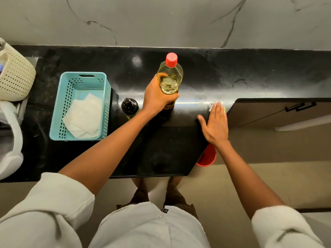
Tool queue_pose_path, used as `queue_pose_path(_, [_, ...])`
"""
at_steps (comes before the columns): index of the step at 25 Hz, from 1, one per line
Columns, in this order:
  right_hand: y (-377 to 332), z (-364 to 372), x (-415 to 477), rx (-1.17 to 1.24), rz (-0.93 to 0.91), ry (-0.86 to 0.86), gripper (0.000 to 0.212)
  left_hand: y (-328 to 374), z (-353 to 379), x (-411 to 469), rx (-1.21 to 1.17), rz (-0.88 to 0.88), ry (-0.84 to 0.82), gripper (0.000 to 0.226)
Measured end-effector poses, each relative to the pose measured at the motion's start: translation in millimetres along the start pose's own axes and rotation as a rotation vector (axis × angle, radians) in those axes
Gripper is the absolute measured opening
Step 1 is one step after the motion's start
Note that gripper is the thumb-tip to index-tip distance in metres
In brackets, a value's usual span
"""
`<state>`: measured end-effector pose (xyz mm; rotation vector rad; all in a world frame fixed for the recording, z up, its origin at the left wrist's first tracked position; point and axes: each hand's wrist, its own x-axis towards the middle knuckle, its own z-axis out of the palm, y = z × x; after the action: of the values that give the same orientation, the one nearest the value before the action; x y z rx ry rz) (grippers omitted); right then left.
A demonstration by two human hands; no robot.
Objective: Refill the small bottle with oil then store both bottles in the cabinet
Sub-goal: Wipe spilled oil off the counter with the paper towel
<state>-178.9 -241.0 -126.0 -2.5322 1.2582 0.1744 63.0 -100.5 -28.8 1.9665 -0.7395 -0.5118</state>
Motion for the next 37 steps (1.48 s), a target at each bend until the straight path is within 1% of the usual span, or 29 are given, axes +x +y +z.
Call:
queue_pose_path(1, [-6.6,-2.5,13.5,0.008,0.013,-0.004,0.102,0.5,-1.6,-0.7,-0.009,-0.008,-0.022,0.083])
queue_pose_path(3, [-34.6,0.8,19.0,0.019,-0.051,-0.021,0.104,-1.3,-2.9,-3.5,-0.035,-0.059,-0.060,0.098])
queue_pose_path(4, [-53.7,9.0,4.9,0.011,-0.107,-0.030,0.104,-2.3,-3.5,-6.2,-0.055,-0.091,-0.085,0.110])
queue_pose_path(6, [-95.4,34.7,-51.1,-0.008,-0.243,-0.071,0.102,-2.1,-5.5,-16.4,-0.070,-0.173,-0.124,0.140])
queue_pose_path(7, [-115.0,48.6,-89.9,-0.003,-0.330,-0.118,0.101,-0.6,-8.9,-26.6,-0.064,-0.221,-0.154,0.147])
queue_pose_path(8, [-133.3,61.9,-131.6,-0.003,-0.429,-0.174,0.099,1.3,-13.6,-40.4,-0.054,-0.260,-0.178,0.146])
queue_pose_path(10, [-159.7,83.3,-198.0,-0.035,-0.598,-0.250,0.095,3.2,-21.1,-70.1,-0.047,-0.281,-0.235,0.132])
queue_pose_path(12, [-183.6,97.9,-212.1,-0.043,-0.699,-0.261,0.091,-5.2,-25.8,-93.9,-0.035,-0.282,-0.274,0.109])
queue_pose_path(14, [-208.8,104.4,-191.5,-0.017,-0.756,-0.231,0.085,-17.5,-29.0,-109.1,-0.057,-0.267,-0.269,0.085])
queue_pose_path(15, [-220.6,106.7,-175.2,-0.014,-0.751,-0.215,0.083,-23.4,-31.9,-115.0,-0.073,-0.254,-0.263,0.074])
queue_pose_path(16, [-231.3,104.5,-158.6,-0.023,-0.709,-0.190,0.084,-29.1,-34.6,-120.8,-0.086,-0.232,-0.255,0.064])
queue_pose_path(17, [-237.1,101.7,-142.2,-0.037,-0.627,-0.169,0.085,-33.6,-37.0,-126.4,-0.094,-0.210,-0.238,0.054])
queue_pose_path(18, [-235.7,97.5,-127.0,-0.064,-0.541,-0.142,0.082,-37.2,-39.7,-132.1,-0.098,-0.197,-0.213,0.046])
queue_pose_path(20, [-211.1,86.7,-108.0,-0.127,-0.408,-0.085,0.078,-45.4,-49.1,-144.2,-0.145,-0.194,-0.144,0.035])
queue_pose_path(23, [-148.8,69.3,-118.5,-0.015,-0.205,0.018,0.089,-66.5,-60.3,-164.4,-0.222,-0.258,-0.098,0.031])
queue_pose_path(25, [-129.5,71.9,-150.9,0.021,-0.160,0.023,0.094,-80.4,-59.7,-177.8,-0.202,-0.323,-0.099,0.032])
queue_pose_path(26, [-132.4,76.4,-169.9,0.016,-0.191,-0.009,0.094,-84.4,-57.4,-182.1,-0.189,-0.344,-0.114,0.033])
queue_pose_path(27, [-140.5,84.4,-187.5,0.008,-0.261,-0.054,0.094,-87.5,-53.9,-184.1,-0.174,-0.362,-0.136,0.035])
queue_pose_path(29, [-159.1,101.9,-217.4,-0.044,-0.446,-0.138,0.089,-87.7,-47.0,-184.0,-0.154,-0.374,-0.208,0.038])
queue_pose_path(31, [-162.8,109.8,-228.8,-0.125,-0.546,-0.146,0.084,-83.7,-42.8,-180.1,-0.118,-0.370,-0.273,0.042])
queue_pose_path(32, [-157.7,106.7,-228.4,-0.130,-0.549,-0.116,0.082,-82.0,-41.8,-177.1,-0.098,-0.361,-0.290,0.043])
queue_pose_path(35, [-124.3,90.5,-219.8,-0.068,-0.467,-0.026,0.077,-83.2,-41.7,-171.2,-0.049,-0.331,-0.299,0.042])
queue_pose_path(37, [-99.0,81.3,-216.7,-0.053,-0.492,0.036,0.082,-81.7,-39.9,-172.1,-0.038,-0.319,-0.320,0.041])
